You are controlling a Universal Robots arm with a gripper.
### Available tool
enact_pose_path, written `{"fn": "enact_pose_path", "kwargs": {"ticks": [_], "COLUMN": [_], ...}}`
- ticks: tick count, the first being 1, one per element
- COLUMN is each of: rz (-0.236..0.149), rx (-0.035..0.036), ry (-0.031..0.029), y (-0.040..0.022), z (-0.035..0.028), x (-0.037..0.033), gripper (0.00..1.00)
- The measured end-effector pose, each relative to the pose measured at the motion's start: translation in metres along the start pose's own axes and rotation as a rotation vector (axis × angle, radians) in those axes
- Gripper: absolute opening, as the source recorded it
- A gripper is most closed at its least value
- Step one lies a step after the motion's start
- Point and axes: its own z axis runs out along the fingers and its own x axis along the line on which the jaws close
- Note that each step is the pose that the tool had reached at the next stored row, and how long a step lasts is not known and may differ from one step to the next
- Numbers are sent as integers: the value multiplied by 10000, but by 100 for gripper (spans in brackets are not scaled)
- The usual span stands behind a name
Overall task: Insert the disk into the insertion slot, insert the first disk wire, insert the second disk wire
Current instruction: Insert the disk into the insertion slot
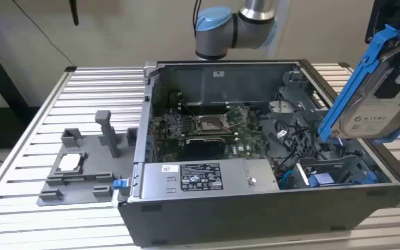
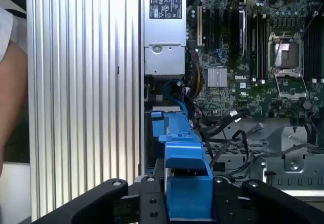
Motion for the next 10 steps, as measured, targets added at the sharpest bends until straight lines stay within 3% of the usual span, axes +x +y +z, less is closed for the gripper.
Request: {"fn": "enact_pose_path", "kwargs": {"ticks": [10], "rz": [0], "rx": [0], "ry": [1], "y": [0], "z": [1], "x": [0], "gripper": [32]}}
